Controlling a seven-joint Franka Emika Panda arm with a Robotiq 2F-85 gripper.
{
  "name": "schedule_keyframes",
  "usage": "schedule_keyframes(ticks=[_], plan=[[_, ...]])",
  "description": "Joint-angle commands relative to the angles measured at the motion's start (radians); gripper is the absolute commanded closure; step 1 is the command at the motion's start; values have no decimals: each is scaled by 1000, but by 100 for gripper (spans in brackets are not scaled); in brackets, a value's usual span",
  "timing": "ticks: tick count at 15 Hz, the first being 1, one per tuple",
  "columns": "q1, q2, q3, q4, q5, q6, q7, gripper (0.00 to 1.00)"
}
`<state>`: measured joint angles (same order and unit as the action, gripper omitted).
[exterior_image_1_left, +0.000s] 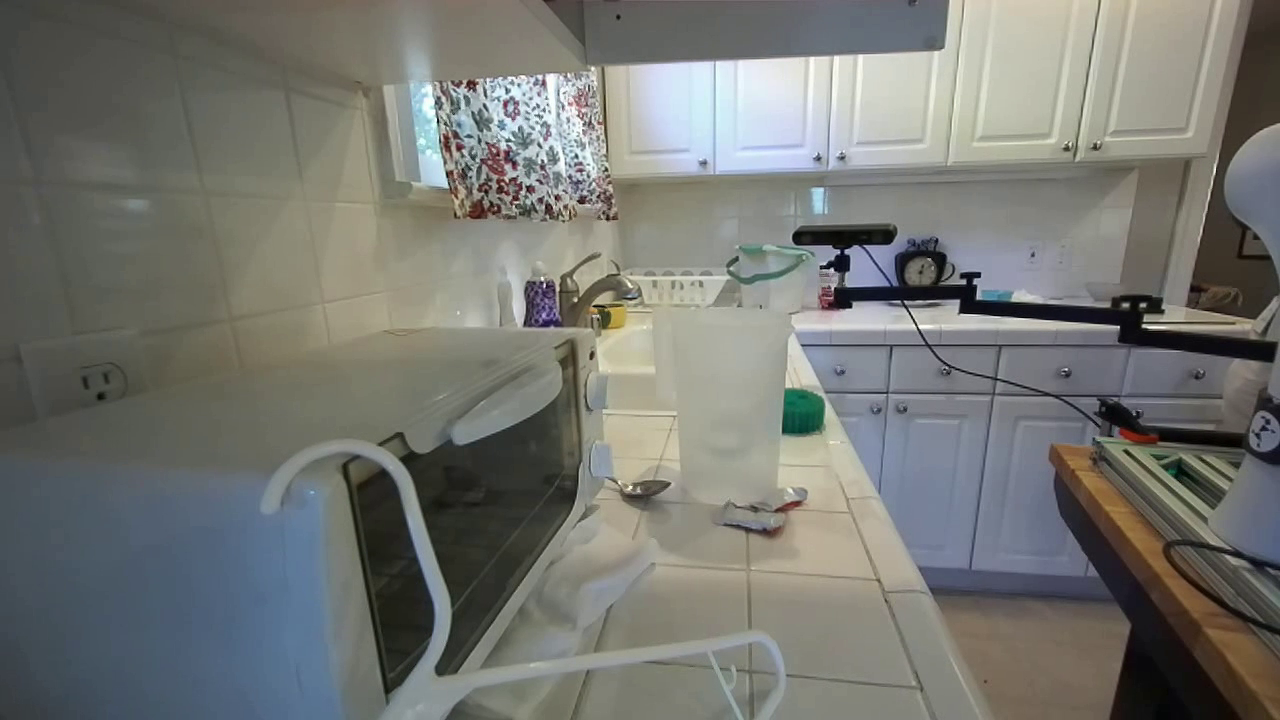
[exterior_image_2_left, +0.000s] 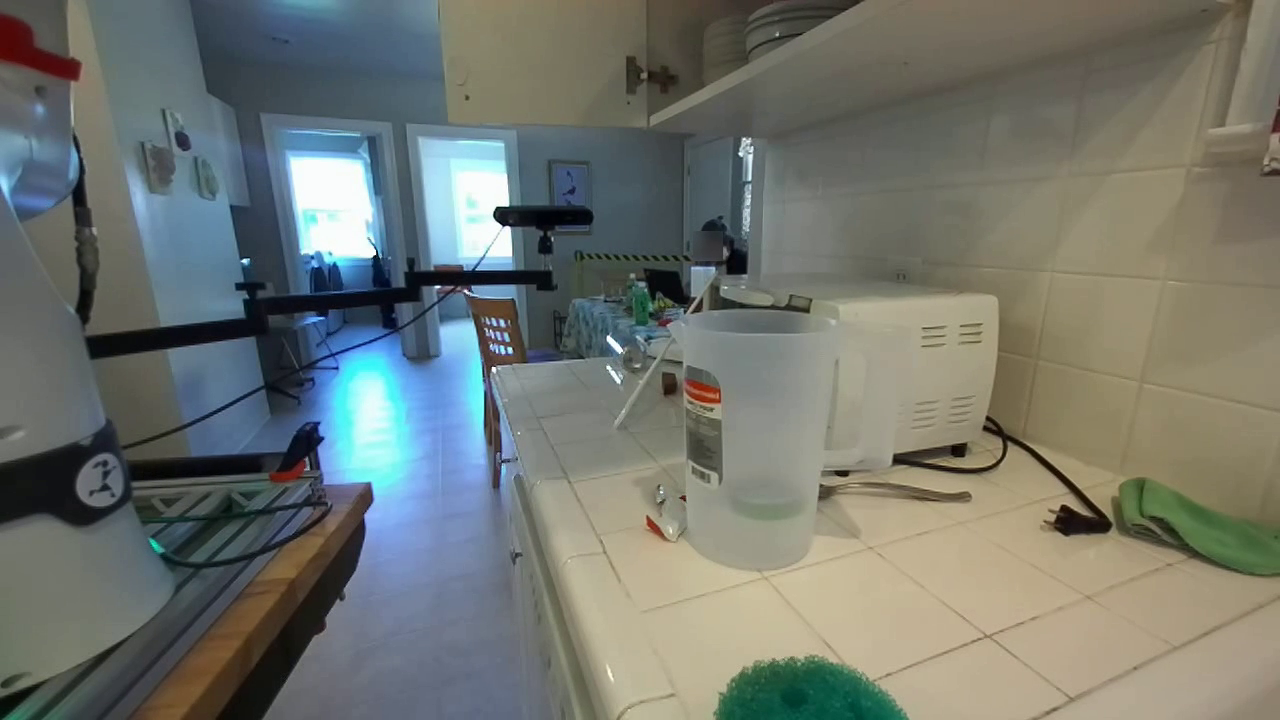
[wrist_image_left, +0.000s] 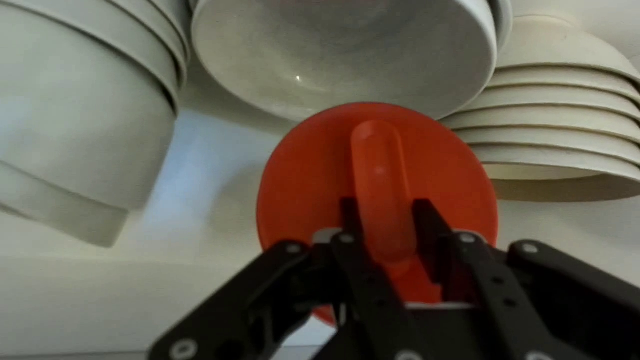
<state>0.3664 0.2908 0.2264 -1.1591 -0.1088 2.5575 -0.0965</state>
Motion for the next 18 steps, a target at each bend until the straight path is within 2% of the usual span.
schedule_keyframes(ticks=[1,6,12,15,18], plan=[[11,-57,-18,-59,-57,10,26,92],[7,-130,-15,-117,-96,-55,59,92],[-10,-268,-7,-249,-68,-147,46,92],[-15,-350,-7,-324,-15,-192,19,92],[-7,-436,-18,-412,105,-284,-21,92]])
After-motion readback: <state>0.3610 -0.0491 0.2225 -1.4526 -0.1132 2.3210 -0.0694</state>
